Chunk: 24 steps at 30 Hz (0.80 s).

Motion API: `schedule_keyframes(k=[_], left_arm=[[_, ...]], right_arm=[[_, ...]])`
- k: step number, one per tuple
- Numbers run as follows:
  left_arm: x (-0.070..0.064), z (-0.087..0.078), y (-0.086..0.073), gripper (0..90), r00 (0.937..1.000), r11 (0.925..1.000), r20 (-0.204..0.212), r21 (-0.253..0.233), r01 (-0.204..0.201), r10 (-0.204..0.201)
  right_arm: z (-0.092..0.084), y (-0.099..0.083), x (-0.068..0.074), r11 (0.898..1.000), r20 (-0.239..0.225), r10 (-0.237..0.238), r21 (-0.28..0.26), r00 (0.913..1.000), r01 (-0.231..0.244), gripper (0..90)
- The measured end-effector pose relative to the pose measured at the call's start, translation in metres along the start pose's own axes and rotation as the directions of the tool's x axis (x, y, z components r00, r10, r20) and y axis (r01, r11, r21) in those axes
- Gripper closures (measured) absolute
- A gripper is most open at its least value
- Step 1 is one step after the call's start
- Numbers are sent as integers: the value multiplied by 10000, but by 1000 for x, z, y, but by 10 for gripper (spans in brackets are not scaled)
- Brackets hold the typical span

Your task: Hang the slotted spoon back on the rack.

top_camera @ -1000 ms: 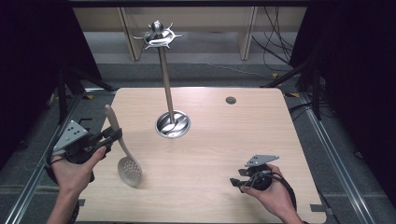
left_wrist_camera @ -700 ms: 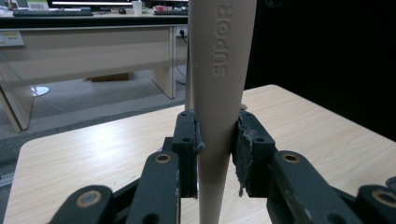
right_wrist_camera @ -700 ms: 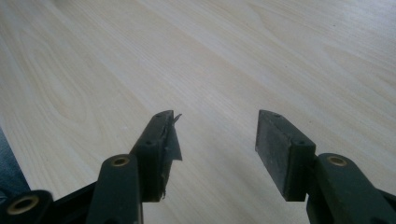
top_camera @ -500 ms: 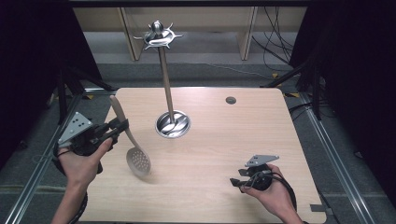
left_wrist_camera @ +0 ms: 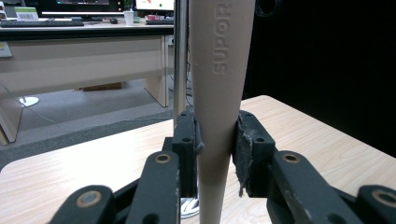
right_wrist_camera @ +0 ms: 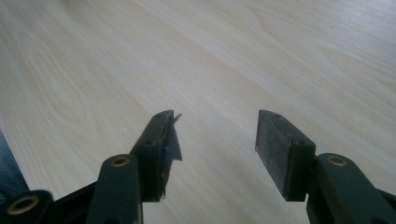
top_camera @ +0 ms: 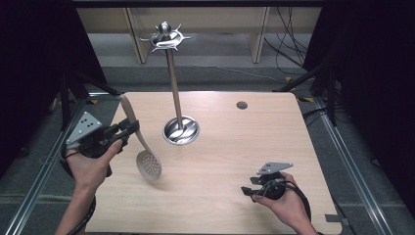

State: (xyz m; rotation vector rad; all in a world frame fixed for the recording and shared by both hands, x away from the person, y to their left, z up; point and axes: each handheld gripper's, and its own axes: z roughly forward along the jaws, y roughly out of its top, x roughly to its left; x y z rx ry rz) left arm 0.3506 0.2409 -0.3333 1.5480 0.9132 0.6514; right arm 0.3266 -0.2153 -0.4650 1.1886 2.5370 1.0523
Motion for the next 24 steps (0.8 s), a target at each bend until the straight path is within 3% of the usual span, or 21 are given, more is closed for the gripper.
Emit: schedule_keyframes(k=[3,4,24], left_arm=[[1,4,2,713,10000,10000,41,58,-1,1],[1,5,3,713,10000,10000,54,56,17,-17],[-1,28,21,713,9992,9990,167,264,-363,359]], right_arm=[[-1,1,-1,9999,-57,-113,-73,9999,113,479],[1,0,0,9992,-30,-56,-388,10000,55,479],[0,0,-1,9991,-15,-107,-403,9999,107,479]])
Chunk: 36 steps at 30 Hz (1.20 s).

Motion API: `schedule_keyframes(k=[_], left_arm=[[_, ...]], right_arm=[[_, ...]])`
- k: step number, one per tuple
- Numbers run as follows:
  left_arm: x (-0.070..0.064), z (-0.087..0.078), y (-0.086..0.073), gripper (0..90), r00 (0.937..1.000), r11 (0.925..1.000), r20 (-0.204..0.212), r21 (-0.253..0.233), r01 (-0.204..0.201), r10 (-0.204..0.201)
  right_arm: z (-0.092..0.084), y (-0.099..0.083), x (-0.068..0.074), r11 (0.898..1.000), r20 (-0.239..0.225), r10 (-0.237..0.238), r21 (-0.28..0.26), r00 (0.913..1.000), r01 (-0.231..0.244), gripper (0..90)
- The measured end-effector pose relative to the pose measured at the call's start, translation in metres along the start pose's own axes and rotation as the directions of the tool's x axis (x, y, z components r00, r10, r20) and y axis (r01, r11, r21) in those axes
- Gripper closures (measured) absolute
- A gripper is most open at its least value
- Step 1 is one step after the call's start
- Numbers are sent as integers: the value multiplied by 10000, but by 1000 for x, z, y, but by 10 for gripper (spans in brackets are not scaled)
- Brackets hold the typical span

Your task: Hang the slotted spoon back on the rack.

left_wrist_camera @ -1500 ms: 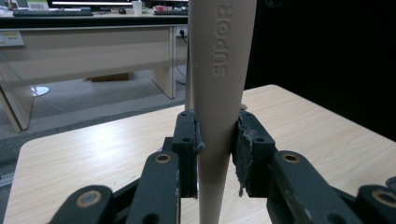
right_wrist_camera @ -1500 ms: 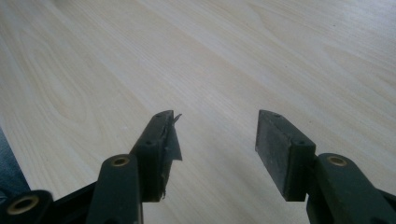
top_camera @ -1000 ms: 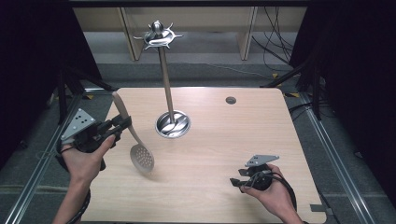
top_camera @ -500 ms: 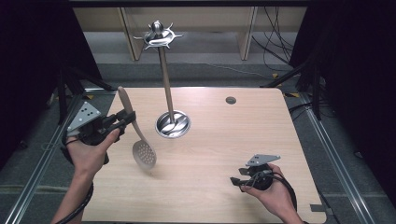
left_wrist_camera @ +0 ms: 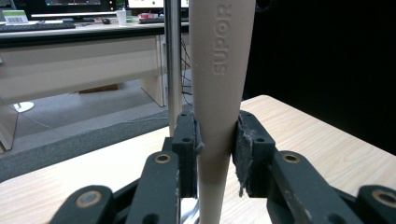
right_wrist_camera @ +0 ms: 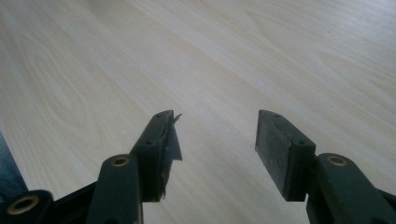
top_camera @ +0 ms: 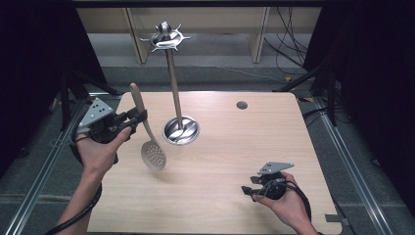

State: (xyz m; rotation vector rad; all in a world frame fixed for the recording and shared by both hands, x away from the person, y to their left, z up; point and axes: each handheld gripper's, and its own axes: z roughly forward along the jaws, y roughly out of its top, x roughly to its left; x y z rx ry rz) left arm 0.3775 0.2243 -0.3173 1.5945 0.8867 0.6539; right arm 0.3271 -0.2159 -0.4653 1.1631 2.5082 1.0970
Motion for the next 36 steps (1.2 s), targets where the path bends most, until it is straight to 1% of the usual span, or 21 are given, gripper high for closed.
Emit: schedule_keyframes(k=[3,7,11,12,36], left_arm=[[0,2,3,713,10000,10000,1,-12,-50,50],[1,4,6,713,10000,10000,14,-57,-66,66],[1,7,10,713,10000,10000,10,-84,-24,24],[2,7,11,713,10000,10000,15,-78,-29,30],[8,19,24,713,10000,10000,-24,-39,-59,59]], right_arm=[[0,0,0,10000,29,-14,-3,10000,14,479],[-1,0,0,9999,29,112,63,9999,-113,479],[-1,0,1,9999,9,99,36,10000,-99,479],[-2,1,0,9998,12,46,193,10000,-46,479],[-2,1,0,9999,10,48,148,10000,-48,478]])
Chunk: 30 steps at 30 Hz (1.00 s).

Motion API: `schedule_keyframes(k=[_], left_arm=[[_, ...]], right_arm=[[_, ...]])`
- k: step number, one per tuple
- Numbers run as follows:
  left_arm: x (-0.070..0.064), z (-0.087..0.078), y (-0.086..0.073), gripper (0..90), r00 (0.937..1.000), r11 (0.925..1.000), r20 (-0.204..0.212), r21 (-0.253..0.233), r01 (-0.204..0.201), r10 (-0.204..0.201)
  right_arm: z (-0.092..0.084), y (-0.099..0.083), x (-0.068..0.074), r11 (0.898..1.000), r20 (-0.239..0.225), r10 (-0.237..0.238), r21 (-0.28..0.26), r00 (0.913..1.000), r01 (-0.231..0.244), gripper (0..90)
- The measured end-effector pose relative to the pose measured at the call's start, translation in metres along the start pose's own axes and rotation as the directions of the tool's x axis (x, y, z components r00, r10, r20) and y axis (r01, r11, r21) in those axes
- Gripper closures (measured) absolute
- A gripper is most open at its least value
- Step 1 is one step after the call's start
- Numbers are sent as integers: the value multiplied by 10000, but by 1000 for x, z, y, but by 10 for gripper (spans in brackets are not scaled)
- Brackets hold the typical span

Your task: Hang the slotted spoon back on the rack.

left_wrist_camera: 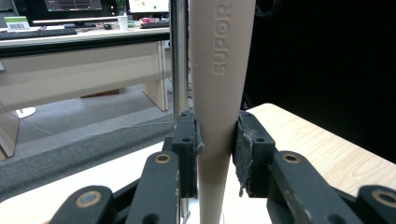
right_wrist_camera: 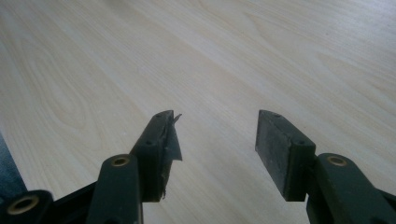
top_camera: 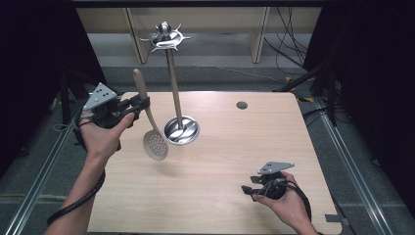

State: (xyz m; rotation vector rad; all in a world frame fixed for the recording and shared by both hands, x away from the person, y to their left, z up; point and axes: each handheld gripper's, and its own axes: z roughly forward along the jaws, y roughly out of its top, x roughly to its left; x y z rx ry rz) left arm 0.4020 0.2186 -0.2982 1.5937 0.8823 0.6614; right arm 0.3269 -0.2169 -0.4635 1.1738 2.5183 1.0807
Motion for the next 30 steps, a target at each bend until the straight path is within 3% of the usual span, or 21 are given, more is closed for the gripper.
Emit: schedule_keyframes(k=[30], left_arm=[[5,14,12,712,10000,10000,-54,2,2,-2]], right_arm=[[0,0,0,9998,7,-141,-136,9999,141,477]])
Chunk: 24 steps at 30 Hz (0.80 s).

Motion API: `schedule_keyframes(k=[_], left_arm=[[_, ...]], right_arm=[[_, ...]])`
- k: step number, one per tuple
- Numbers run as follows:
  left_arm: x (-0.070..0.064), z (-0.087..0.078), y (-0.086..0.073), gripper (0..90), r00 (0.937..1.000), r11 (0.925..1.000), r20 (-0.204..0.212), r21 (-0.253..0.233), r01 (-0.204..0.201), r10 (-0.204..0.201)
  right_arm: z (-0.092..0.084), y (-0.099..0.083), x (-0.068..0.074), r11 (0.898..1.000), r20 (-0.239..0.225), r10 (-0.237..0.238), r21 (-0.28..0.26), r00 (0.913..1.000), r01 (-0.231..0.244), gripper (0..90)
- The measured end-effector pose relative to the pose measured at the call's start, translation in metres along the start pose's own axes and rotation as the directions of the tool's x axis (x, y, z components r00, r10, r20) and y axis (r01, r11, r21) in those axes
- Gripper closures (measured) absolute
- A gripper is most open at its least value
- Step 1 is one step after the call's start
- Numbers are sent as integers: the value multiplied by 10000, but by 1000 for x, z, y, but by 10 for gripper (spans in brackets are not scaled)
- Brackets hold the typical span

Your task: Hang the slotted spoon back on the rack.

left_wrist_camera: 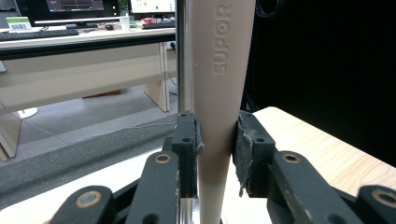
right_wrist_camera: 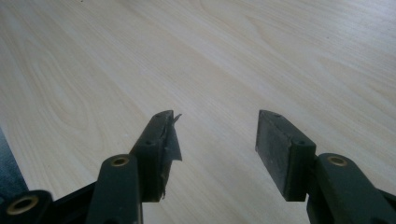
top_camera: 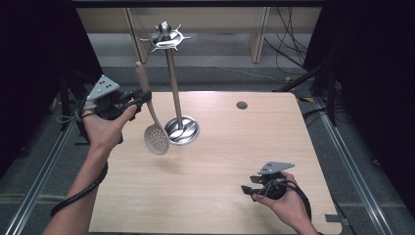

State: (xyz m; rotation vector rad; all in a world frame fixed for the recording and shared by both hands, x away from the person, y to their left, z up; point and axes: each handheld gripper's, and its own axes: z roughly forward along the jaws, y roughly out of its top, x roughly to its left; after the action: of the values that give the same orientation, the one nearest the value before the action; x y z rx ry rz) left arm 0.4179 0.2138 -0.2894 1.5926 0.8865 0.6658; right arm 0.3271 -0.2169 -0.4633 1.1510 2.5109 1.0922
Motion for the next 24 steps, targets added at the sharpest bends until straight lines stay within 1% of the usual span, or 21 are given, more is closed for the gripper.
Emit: schedule_keyframes(k=[13,20,21,24], left_arm=[[0,9,5,712,10000,10000,17,59,-43,43],[0,11,8,712,10000,10000,2,70,-48,48],[0,11,8,712,10000,10000,1,80,-55,55],[0,12,10,713,10000,10000,-12,53,-67,67]], right_arm=[[0,0,0,10000,-15,-26,12,10000,26,475],[0,0,0,10000,-25,-29,38,10000,29,475],[0,0,1,9999,-48,127,80,9999,-127,475],[0,0,1,9999,-51,124,85,9999,-123,475]])
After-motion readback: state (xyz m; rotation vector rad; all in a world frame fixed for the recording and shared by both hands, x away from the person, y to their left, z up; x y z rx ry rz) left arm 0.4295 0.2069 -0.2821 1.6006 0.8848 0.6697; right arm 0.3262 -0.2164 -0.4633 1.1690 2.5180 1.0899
